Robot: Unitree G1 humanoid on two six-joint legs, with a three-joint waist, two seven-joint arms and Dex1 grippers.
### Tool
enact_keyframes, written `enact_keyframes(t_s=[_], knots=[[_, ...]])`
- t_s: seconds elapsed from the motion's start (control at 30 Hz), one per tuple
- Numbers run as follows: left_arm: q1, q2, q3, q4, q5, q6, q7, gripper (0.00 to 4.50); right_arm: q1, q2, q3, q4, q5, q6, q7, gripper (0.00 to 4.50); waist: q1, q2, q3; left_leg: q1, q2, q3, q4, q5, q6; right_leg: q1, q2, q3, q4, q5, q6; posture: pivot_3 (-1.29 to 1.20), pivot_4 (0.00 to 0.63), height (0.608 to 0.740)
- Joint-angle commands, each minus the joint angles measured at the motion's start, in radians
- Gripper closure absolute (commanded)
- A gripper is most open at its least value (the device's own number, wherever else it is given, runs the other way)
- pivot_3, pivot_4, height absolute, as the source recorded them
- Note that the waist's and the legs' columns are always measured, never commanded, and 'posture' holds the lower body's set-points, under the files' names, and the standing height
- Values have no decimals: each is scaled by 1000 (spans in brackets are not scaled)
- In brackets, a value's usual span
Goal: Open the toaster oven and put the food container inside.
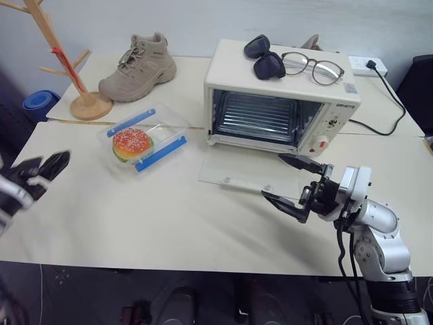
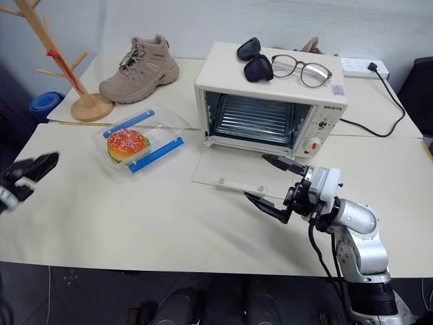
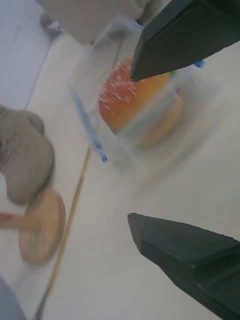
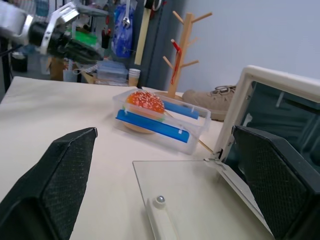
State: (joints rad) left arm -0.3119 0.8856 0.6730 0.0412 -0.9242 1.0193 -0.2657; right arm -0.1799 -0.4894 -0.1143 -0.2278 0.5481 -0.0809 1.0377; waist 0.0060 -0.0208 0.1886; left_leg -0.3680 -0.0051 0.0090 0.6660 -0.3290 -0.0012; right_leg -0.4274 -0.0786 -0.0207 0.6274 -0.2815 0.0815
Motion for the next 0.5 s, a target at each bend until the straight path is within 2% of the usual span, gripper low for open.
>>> enact_keyframes(t_s=[0.03, 0.1, 0.2, 0.4, 0.5], knots=[[-209, 40, -106, 227, 67, 127, 66, 26, 8, -1, -9, -44, -3, 0, -31, 0, -8, 0, 0, 0, 0, 1, 0, 0, 0, 0, 0, 0, -1, 0, 0, 0, 150, 740], [-349, 43, -159, 367, 135, 142, 107, 26, 17, -2, -10, -63, -5, 8, -51, 0, -9, -1, 0, -2, 0, 0, 0, 1, -2, -2, 2, -2, 0, 0, 0, 0, 150, 740], [-458, 47, -223, 492, 205, 165, 95, 26, 30, 0, -8, -84, -10, 17, -79, 0, -15, -2, -1, -2, 0, 3, 0, 1, -2, -2, 2, -2, 0, 0, 0, 0, 150, 740], [-559, 28, -350, 622, 328, 161, 26, 26, 56, 7, 0, -109, -21, 19, -122, 0, -16, -2, -1, -2, 1, 5, 1, 1, -2, -4, 2, -1, 1, 0, 1, 0, 150, 740], [-597, 23, -359, 686, 382, 131, 36, 26, 61, 9, 3, -113, -25, 14, -132, 0, -12, -2, -1, -1, 0, 5, 1, 1, -2, -3, 2, -1, 1, 0, 1, 0, 150, 740]])
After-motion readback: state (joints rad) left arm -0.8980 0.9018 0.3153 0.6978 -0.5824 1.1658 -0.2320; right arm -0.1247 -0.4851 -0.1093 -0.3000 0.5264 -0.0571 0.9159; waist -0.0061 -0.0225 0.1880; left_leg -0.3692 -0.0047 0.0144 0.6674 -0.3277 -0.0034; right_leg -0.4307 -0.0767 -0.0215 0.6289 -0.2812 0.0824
